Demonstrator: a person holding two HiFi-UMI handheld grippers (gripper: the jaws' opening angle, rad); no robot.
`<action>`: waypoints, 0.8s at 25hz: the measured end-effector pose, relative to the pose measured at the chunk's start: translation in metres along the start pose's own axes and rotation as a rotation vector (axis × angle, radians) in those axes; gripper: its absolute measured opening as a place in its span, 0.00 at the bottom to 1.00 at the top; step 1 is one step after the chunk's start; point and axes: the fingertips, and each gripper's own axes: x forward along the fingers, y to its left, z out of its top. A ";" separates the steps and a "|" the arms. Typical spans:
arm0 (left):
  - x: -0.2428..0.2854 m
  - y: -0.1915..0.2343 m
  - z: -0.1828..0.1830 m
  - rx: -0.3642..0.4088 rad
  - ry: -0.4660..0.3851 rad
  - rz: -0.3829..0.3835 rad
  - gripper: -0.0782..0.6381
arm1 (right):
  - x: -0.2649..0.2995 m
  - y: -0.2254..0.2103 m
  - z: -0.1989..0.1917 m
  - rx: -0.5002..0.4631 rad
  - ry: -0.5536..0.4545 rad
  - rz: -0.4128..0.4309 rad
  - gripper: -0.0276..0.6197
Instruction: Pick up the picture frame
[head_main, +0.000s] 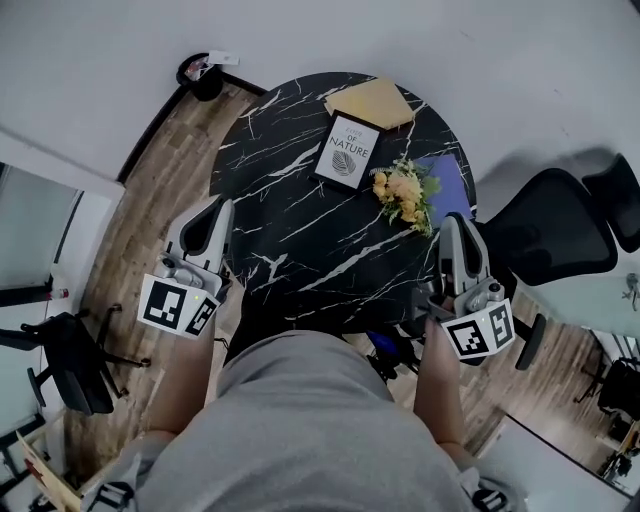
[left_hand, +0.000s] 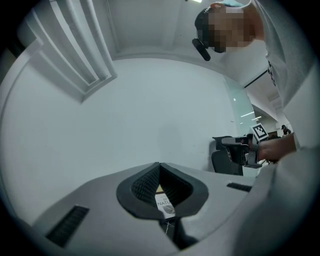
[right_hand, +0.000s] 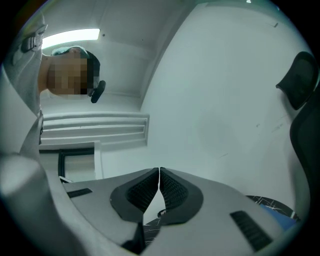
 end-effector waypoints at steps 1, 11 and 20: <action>0.005 0.003 0.001 0.002 0.001 -0.015 0.12 | 0.001 0.000 0.000 -0.004 0.002 -0.012 0.09; 0.048 0.022 0.007 0.000 -0.001 -0.145 0.12 | 0.018 0.001 -0.013 0.003 0.017 -0.103 0.09; 0.074 0.042 -0.003 -0.024 0.023 -0.198 0.12 | 0.049 -0.012 -0.024 0.024 0.031 -0.153 0.09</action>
